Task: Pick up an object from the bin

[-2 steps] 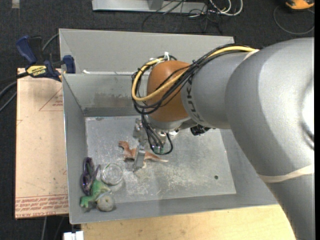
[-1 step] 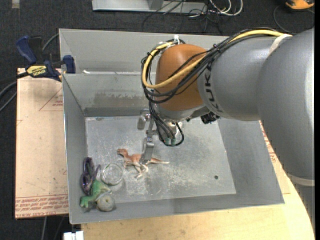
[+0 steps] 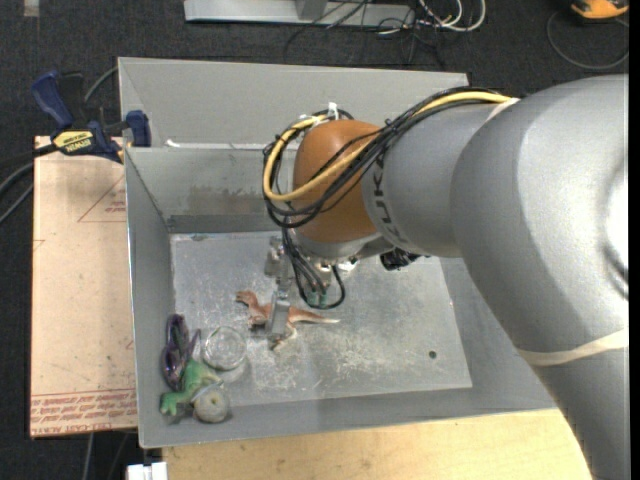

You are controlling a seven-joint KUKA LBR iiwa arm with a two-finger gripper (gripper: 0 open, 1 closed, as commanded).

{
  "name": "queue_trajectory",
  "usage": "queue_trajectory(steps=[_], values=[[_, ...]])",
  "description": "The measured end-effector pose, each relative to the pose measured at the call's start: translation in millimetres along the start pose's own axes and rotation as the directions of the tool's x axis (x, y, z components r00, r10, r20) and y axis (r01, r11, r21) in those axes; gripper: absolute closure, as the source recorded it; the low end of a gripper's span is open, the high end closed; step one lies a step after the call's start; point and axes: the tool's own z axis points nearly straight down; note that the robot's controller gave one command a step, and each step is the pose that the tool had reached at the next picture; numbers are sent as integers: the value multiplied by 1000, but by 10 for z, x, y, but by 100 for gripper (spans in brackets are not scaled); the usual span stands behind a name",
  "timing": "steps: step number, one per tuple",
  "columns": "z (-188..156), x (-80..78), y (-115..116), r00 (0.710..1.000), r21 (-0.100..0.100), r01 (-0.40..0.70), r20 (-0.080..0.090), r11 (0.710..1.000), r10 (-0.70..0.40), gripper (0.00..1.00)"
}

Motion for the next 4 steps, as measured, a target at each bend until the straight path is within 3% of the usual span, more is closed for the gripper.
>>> queue_trajectory(steps=[1,2,4], values=[[1,271,-163,997,-2,-69,14,998,69,0],[-5,-9,6,1000,-1,-1,2,1000,1,100],[-31,2,1,1000,0,-1,-1,1000,1,100]])
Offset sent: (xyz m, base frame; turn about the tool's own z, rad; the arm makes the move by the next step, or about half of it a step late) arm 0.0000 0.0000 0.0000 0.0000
